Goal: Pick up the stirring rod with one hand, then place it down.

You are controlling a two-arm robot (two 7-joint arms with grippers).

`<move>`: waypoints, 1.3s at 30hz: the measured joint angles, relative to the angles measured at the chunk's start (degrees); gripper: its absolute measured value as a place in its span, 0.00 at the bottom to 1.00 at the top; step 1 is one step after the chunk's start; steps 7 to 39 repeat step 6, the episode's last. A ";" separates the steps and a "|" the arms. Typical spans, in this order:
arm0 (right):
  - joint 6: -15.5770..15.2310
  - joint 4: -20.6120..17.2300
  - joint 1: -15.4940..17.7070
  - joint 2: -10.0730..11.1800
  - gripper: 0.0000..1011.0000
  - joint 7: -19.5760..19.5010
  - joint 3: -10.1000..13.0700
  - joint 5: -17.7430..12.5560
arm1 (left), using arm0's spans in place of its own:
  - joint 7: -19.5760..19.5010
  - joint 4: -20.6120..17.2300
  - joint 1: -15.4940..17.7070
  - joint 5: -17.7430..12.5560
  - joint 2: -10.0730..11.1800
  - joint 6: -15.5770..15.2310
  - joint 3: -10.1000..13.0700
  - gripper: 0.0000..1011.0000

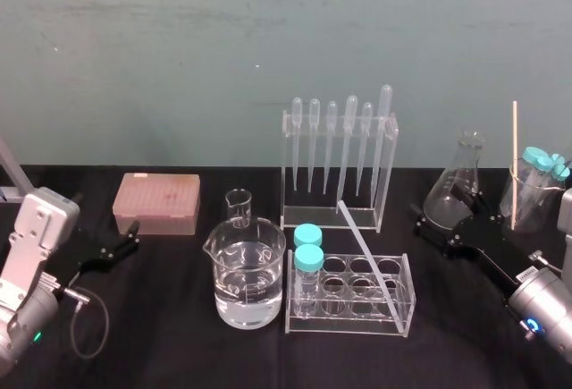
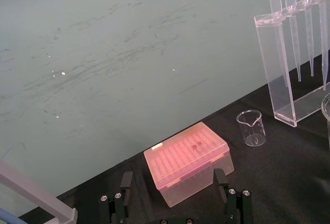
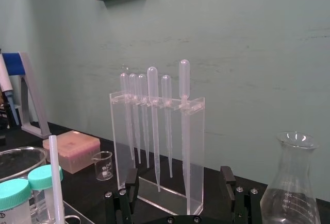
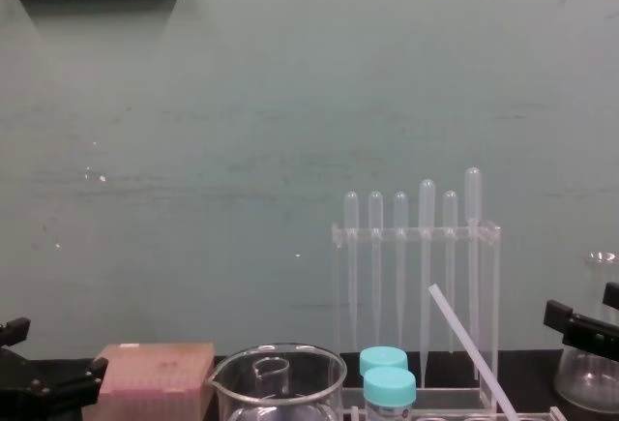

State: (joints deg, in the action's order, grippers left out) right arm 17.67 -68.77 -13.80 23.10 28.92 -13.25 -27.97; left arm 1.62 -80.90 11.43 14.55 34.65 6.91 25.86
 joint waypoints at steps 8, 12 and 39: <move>0.04 0.00 -0.01 0.00 0.99 0.03 0.00 0.01 | 0.00 0.00 0.00 0.00 0.00 0.00 0.00 0.99; 0.04 0.00 -0.01 0.00 0.99 0.03 0.00 0.01 | 0.00 0.00 0.00 0.00 0.00 0.00 0.00 0.99; 0.04 0.00 -0.01 0.00 0.99 0.03 0.00 0.01 | 0.00 0.00 0.00 0.00 0.00 0.00 0.00 0.99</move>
